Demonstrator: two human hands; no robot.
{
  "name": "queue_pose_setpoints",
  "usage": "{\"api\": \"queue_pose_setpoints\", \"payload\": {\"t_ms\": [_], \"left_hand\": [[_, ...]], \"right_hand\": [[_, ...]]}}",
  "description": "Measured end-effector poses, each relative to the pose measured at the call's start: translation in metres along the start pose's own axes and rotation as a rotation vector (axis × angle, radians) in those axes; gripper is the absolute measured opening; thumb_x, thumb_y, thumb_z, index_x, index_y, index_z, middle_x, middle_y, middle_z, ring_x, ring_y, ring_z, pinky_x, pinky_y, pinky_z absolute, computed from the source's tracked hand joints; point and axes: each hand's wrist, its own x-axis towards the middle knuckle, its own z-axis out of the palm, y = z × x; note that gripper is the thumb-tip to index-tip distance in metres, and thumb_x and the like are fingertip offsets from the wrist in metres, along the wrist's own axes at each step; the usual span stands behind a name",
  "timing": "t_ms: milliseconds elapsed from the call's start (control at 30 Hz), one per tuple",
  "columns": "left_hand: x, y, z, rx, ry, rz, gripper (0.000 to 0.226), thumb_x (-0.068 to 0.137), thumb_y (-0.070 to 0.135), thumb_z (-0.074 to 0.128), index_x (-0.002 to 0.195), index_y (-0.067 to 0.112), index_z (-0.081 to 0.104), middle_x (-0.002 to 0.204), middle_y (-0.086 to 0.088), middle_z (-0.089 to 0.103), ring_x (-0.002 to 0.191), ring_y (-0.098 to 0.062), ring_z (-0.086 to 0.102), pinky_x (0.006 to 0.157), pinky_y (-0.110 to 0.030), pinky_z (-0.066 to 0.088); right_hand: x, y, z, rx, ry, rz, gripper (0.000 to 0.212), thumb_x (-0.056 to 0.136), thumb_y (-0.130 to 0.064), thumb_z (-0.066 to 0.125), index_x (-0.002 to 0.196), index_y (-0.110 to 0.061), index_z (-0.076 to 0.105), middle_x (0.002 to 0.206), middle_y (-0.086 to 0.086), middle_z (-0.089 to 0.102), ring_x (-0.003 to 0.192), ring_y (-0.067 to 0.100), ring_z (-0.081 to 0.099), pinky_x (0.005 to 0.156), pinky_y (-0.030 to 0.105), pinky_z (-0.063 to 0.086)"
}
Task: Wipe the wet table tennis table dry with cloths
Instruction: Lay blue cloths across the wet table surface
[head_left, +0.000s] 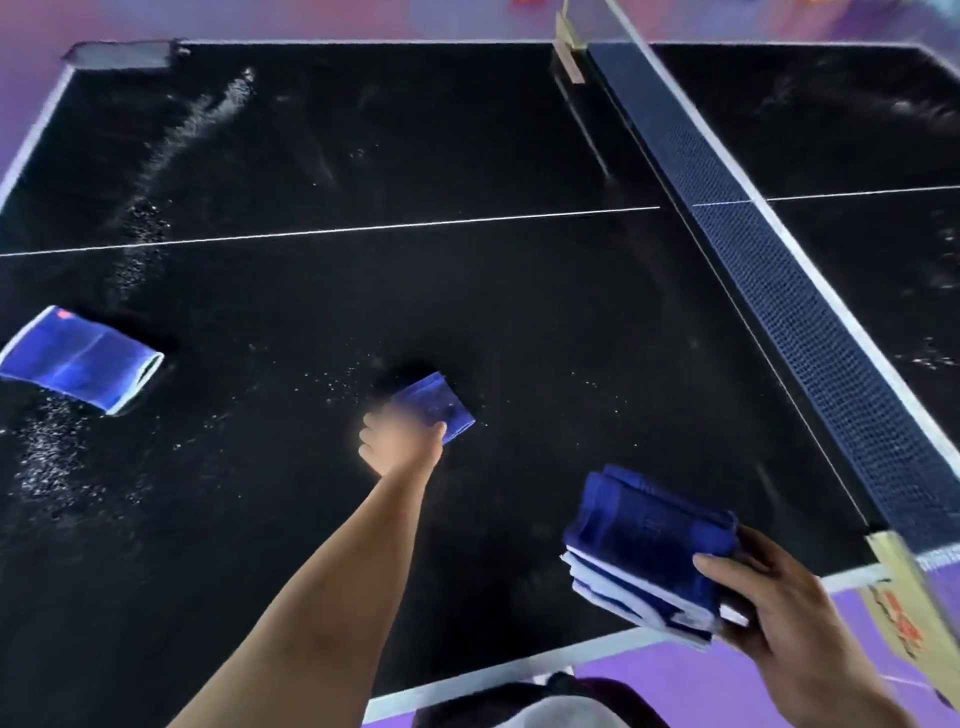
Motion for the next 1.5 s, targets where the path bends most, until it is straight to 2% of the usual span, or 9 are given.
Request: {"api": "queue_pose_setpoints", "payload": {"t_ms": [267,400,533,633,833,1033,1200,1367,1500], "left_hand": [[0.006,-0.003,0.005,-0.151,0.053,0.173,0.03,0.086,0.002,0.05,0.11,0.02,0.048,0.117,-0.002,0.064,0.116,-0.026,0.053,0.093,-0.04,0.03],[-0.017,-0.016,-0.022,-0.282,0.094,0.494,0.021,0.089,0.003,0.051,0.094,0.024,0.053,0.099,0.004,0.058,0.087,-0.023,0.059,0.077,-0.032,0.036],[-0.066,-0.036,-0.075,-0.545,0.002,0.708,0.024,0.09,0.004,0.065,0.091,0.027,0.071,0.1,0.007,0.065,0.089,-0.006,0.065,0.073,-0.006,0.042],[-0.107,-0.059,-0.108,-0.892,-0.014,0.682,0.021,0.087,-0.003,0.071,0.093,0.017,0.075,0.094,0.007,0.073,0.087,-0.005,0.068,0.076,-0.014,0.05],[-0.147,-0.122,-0.089,-0.319,0.186,0.727,0.023,0.087,0.003,0.072,0.093,0.025,0.075,0.095,0.014,0.063,0.084,-0.006,0.065,0.077,-0.021,0.052],[-0.254,-0.126,-0.117,-0.73,-0.128,0.572,0.027,0.085,0.0,0.075,0.093,0.025,0.077,0.093,0.006,0.076,0.086,-0.006,0.069,0.076,-0.032,0.05],[-0.373,-0.13,-0.154,-0.944,-0.459,0.708,0.018,0.078,0.013,0.079,0.09,0.025,0.078,0.088,0.001,0.072,0.079,-0.012,0.064,0.066,-0.023,0.049],[-0.412,-0.155,-0.124,-0.479,-0.2,0.909,0.021,0.088,0.002,0.072,0.084,0.021,0.08,0.094,0.009,0.071,0.088,-0.014,0.069,0.074,-0.021,0.05],[-0.418,-0.181,-0.117,-0.507,-0.1,0.888,0.02,0.09,0.004,0.071,0.087,0.021,0.08,0.095,0.011,0.069,0.092,-0.013,0.068,0.076,-0.016,0.047]], "right_hand": [[-0.021,0.027,0.018,0.041,0.095,0.023,0.028,0.087,0.001,0.062,0.106,-0.019,0.07,0.098,-0.001,0.076,0.072,0.01,0.069,0.066,0.032,0.046],[-0.031,0.028,0.02,0.033,0.152,-0.059,0.03,0.087,0.001,0.064,0.11,-0.019,0.069,0.1,0.004,0.075,0.086,0.022,0.067,0.066,0.037,0.051],[-0.043,0.029,0.017,0.025,0.159,-0.145,0.031,0.087,0.003,0.064,0.107,-0.02,0.069,0.098,0.001,0.076,0.087,0.02,0.068,0.063,0.036,0.053],[-0.052,0.032,0.015,0.052,0.113,-0.173,0.031,0.087,0.003,0.064,0.109,-0.019,0.069,0.102,0.005,0.075,0.085,0.022,0.067,0.065,0.037,0.054],[-0.072,0.064,-0.006,0.092,0.011,-0.178,0.03,0.086,0.001,0.067,0.107,-0.02,0.07,0.104,0.007,0.074,0.088,0.024,0.068,0.069,0.039,0.053],[-0.095,0.113,-0.045,0.131,-0.079,-0.124,0.032,0.087,0.004,0.063,0.112,-0.017,0.067,0.103,0.011,0.074,0.087,0.026,0.07,0.062,0.036,0.056],[-0.112,0.145,-0.05,0.128,-0.261,-0.091,0.03,0.086,0.002,0.065,0.111,-0.015,0.067,0.1,0.011,0.075,0.078,0.02,0.073,0.058,0.03,0.057],[-0.139,0.154,-0.045,0.172,-0.58,-0.108,0.044,0.072,-0.005,0.063,0.115,-0.009,0.069,0.106,0.022,0.071,0.082,0.031,0.067,0.061,0.033,0.055],[-0.158,0.154,-0.043,0.201,-0.687,-0.148,0.05,0.071,0.002,0.06,0.121,-0.003,0.064,0.106,0.028,0.068,0.079,0.03,0.067,0.062,0.031,0.053]]}}
